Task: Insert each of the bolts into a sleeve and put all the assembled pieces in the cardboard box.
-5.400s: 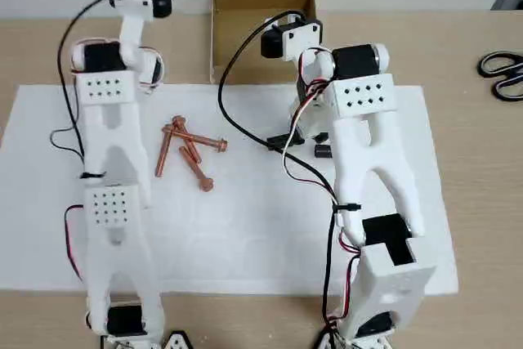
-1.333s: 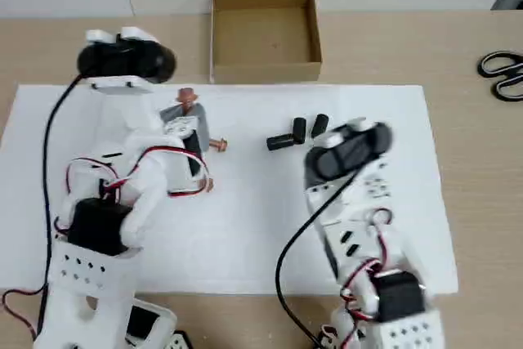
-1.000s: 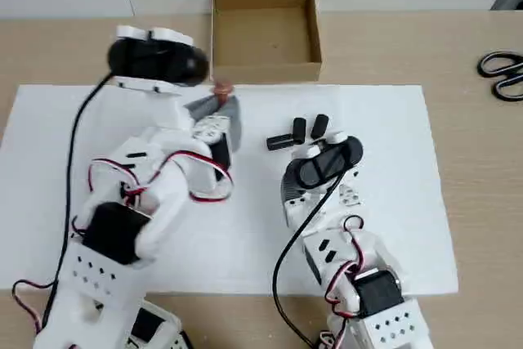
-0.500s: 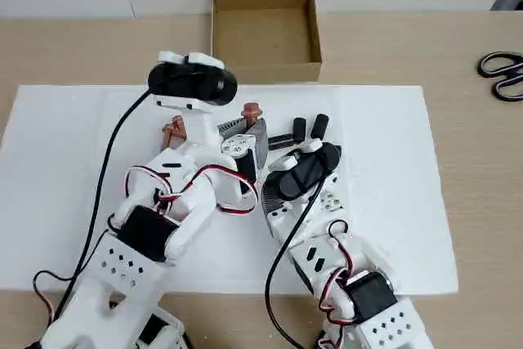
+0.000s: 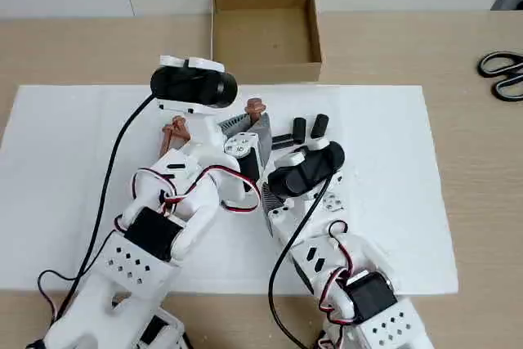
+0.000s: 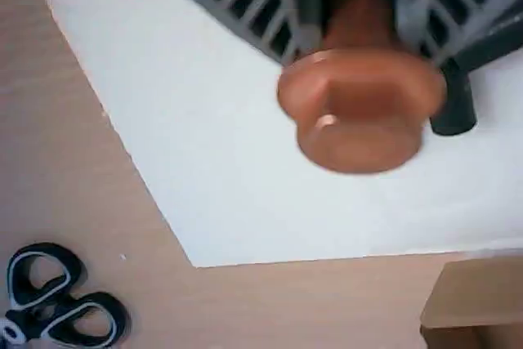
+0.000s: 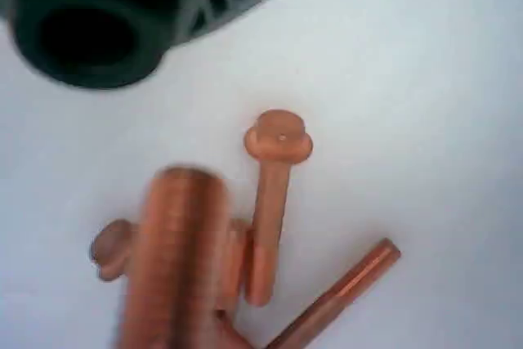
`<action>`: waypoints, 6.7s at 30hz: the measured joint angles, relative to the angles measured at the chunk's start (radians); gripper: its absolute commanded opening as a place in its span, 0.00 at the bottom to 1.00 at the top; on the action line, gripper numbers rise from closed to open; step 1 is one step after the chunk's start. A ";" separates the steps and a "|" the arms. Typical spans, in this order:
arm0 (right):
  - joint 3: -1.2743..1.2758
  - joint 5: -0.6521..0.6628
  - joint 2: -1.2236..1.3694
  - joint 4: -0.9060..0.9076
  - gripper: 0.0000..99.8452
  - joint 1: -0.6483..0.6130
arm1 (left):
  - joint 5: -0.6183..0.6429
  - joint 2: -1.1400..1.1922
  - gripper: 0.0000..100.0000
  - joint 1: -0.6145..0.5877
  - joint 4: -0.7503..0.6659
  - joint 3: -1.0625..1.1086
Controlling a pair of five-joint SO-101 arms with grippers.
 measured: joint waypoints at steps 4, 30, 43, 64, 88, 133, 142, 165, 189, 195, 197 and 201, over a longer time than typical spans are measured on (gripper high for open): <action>0.000 -0.003 0.000 0.000 0.00 -0.003 | 0.000 0.000 0.01 0.000 -0.078 0.055; 0.002 -0.003 0.000 -0.003 0.00 -0.051 | 0.000 0.000 0.01 0.035 -0.115 0.117; 0.002 -0.003 0.000 -0.003 0.00 -0.051 | 0.000 -0.041 0.01 0.035 -0.115 0.118; 0.002 -0.003 -0.006 -0.003 0.00 -0.048 | 0.000 -0.043 0.01 0.061 -0.021 0.118; 0.002 -0.006 -0.005 -0.003 0.00 -0.031 | -0.103 -0.057 0.01 0.112 0.130 0.143; -0.180 0.077 -0.005 0.117 0.00 0.305 | -0.534 -0.066 0.18 -0.605 0.856 -0.265; -0.606 0.078 0.374 0.149 0.00 0.354 | -0.588 -0.066 0.18 -0.637 0.875 -0.207; -1.617 0.081 1.989 -0.707 0.01 0.350 | -0.588 -0.066 0.18 -0.637 0.784 -0.069; -1.955 0.081 2.391 -0.718 0.26 0.339 | -0.588 -0.066 0.18 -0.637 0.784 -0.032; -1.958 0.081 2.391 -0.718 0.26 0.339 | -0.588 -0.066 0.18 -0.637 0.784 -0.032; -1.958 0.081 2.391 -0.718 0.26 0.339 | -0.588 -0.066 0.18 -0.637 0.784 -0.032; -1.958 0.081 2.391 -0.692 0.26 0.339 | -0.588 -0.066 0.18 -0.637 0.784 -0.032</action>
